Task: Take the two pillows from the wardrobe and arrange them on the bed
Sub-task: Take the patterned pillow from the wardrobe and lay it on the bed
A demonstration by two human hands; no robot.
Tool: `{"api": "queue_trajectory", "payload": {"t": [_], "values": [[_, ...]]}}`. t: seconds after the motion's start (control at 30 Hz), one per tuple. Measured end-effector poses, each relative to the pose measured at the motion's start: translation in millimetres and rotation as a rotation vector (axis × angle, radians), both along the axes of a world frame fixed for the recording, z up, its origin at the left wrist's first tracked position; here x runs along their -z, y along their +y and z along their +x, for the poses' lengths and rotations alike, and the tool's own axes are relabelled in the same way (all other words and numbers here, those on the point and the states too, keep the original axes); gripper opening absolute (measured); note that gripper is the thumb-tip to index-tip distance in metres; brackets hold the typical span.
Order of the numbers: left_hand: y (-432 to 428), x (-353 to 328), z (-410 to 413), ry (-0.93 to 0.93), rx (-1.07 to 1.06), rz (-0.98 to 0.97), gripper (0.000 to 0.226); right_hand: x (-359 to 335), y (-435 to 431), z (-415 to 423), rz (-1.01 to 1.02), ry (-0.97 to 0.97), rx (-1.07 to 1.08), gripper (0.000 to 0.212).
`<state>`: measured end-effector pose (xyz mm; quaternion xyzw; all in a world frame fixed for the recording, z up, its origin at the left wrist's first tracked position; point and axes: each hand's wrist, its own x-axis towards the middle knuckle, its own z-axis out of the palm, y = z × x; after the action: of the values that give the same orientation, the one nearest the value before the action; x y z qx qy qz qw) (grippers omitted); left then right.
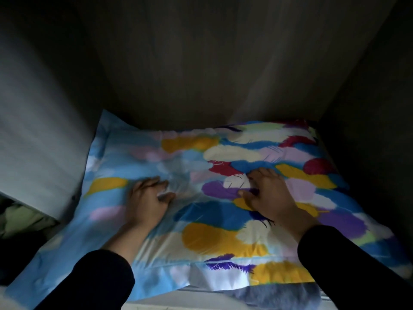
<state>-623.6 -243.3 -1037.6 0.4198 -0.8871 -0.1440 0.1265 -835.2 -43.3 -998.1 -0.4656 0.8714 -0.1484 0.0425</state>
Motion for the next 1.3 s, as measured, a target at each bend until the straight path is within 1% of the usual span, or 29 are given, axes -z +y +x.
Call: {"api": "queue_trajectory", "payload": {"t": [0.1,0.17,0.23,0.33,0.47,0.63,0.73,0.8,0.87,0.93,1.03,1.13,1.23,1.3], "values": [[-7,-6,-5,0.070,0.016,0.048,0.020,0,-1,4,-0.001,0.044,-0.112,0.025],[-8,-10,-6,0.093,0.017,0.079,0.010,-1,-4,7,0.021,0.099,-0.181,0.016],[-5,-10,-5,0.082,0.020,0.046,0.006,-4,-8,8,0.052,0.139,-0.205,0.016],[3,-11,-4,0.098,0.002,0.007,0.016,-6,-8,10,0.021,0.144,-0.158,0.017],[12,-25,-3,0.100,-0.024,-0.010,0.007,-17,1,21,0.017,0.151,-0.136,0.022],[27,-65,1,0.218,0.002,-0.028,0.010,-62,16,24,-0.102,0.110,-0.052,0.022],[36,-101,5,0.259,0.007,-0.024,0.008,-101,31,27,-0.094,0.077,-0.017,0.017],[44,-137,12,0.284,0.004,0.007,0.008,-132,46,36,-0.107,0.050,0.004,0.009],[53,-177,26,0.284,0.007,0.047,0.008,-168,62,53,-0.105,-0.001,0.015,0.007],[66,-216,46,0.248,0.023,0.080,0.009,-206,78,75,-0.098,-0.051,0.030,0.009],[88,-272,83,0.200,-0.010,0.172,0.007,-265,98,113,-0.073,-0.133,0.054,0.012],[107,-320,124,0.174,-0.019,0.252,0.021,-314,116,155,-0.003,-0.194,0.047,0.012],[123,-363,159,0.127,-0.014,0.293,0.010,-354,137,196,0.054,-0.220,0.067,0.007],[133,-390,176,0.089,0.002,0.315,0.007,-378,156,221,0.105,-0.230,0.065,0.010]]}}
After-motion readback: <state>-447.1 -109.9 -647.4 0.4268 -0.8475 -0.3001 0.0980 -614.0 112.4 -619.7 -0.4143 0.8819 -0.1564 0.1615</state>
